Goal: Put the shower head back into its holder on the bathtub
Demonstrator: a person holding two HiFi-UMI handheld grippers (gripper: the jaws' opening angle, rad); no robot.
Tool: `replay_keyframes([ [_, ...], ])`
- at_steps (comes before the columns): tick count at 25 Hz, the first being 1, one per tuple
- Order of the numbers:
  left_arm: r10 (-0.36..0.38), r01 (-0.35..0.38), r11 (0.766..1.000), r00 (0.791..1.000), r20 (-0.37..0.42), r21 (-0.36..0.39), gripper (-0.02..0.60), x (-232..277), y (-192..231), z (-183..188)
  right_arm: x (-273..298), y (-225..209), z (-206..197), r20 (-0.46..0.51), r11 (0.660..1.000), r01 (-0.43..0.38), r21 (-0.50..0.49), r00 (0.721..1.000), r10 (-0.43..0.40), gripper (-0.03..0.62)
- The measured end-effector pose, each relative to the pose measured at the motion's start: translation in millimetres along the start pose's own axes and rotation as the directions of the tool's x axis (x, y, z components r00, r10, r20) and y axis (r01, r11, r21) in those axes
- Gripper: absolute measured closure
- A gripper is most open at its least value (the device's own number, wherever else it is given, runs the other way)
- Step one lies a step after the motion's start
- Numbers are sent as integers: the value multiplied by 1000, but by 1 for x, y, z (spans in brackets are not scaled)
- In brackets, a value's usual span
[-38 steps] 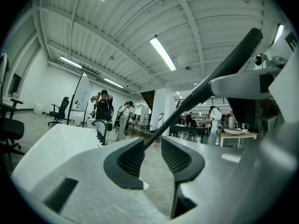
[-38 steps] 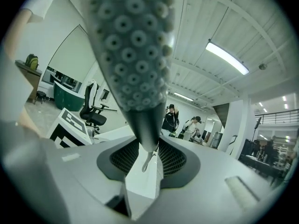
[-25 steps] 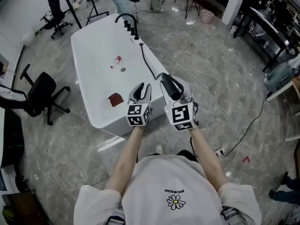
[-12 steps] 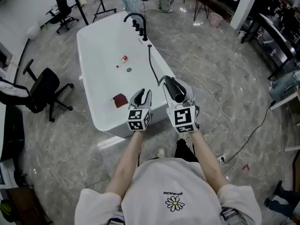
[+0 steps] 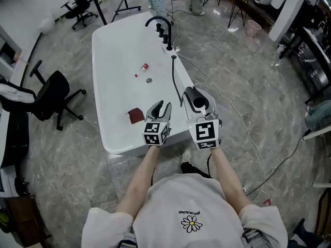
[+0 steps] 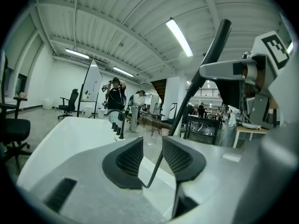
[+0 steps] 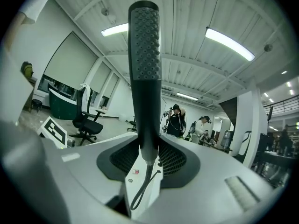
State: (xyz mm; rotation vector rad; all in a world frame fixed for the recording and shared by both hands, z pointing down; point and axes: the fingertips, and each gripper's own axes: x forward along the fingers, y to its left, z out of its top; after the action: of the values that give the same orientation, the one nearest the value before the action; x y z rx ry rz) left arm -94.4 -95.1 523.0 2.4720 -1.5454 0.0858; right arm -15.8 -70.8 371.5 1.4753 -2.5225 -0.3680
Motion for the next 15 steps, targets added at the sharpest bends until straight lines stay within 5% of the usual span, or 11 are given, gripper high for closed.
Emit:
replay_keyframes([
  [8,-45,49,998,992,-116,32,425,114,-7,-9,61,-46,25,100,996,-83,-34,991,86,457],
  [15,-98,101,995,975,-199,7,416,171,-18,-27,95,-58,10,66,990,-127,-52,989,131,457],
])
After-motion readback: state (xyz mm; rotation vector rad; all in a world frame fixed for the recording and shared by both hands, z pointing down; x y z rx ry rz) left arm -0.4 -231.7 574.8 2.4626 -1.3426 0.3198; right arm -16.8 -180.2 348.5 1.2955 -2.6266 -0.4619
